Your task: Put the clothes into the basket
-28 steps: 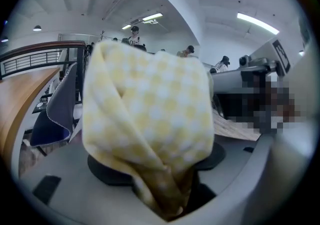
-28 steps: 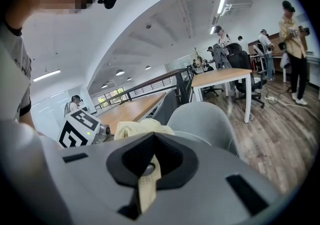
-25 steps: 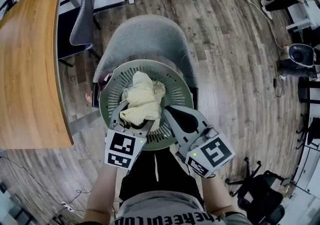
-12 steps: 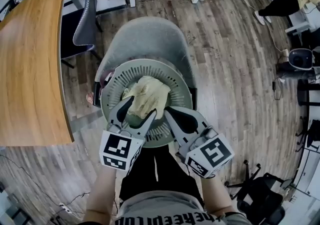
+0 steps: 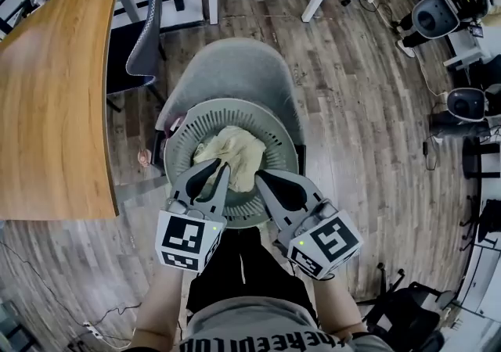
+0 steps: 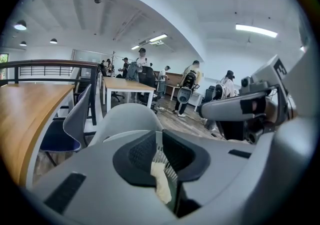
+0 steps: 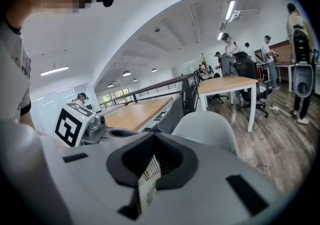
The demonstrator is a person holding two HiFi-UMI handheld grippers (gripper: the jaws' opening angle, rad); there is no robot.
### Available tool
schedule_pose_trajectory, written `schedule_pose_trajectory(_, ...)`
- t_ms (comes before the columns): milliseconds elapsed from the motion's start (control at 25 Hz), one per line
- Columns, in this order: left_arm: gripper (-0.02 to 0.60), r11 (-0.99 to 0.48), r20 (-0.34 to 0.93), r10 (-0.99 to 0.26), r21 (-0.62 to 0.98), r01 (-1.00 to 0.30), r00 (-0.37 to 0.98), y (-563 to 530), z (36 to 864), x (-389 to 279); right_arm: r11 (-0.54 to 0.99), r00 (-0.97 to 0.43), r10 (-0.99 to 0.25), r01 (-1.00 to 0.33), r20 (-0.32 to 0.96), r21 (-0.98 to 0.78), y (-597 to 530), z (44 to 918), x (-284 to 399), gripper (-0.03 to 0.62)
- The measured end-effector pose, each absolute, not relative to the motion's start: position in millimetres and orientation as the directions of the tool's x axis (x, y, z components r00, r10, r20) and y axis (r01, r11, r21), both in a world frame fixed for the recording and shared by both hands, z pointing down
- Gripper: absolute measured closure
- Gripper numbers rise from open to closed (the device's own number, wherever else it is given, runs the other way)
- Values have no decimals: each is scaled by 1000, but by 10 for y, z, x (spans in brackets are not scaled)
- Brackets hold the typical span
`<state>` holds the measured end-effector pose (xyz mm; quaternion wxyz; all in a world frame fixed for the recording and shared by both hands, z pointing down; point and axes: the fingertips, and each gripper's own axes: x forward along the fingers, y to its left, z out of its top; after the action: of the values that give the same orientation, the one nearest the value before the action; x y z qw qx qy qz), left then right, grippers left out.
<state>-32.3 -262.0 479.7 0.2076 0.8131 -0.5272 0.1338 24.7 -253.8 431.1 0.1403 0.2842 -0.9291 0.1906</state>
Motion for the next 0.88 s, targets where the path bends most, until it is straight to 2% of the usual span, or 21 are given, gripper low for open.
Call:
schedule_pose_trajectory(360,565,-362,382,-836,156,-919,394,-2508,4411,-262,801,-818,-465,-552,339,-232,-2448,4050,218,585)
schedule_pose_trajectory(880,568,-356,272,-881,160,-921,388,-2352,3813,-202,845,-850,-451,-505,273,-177,-2333,3660,189,585)
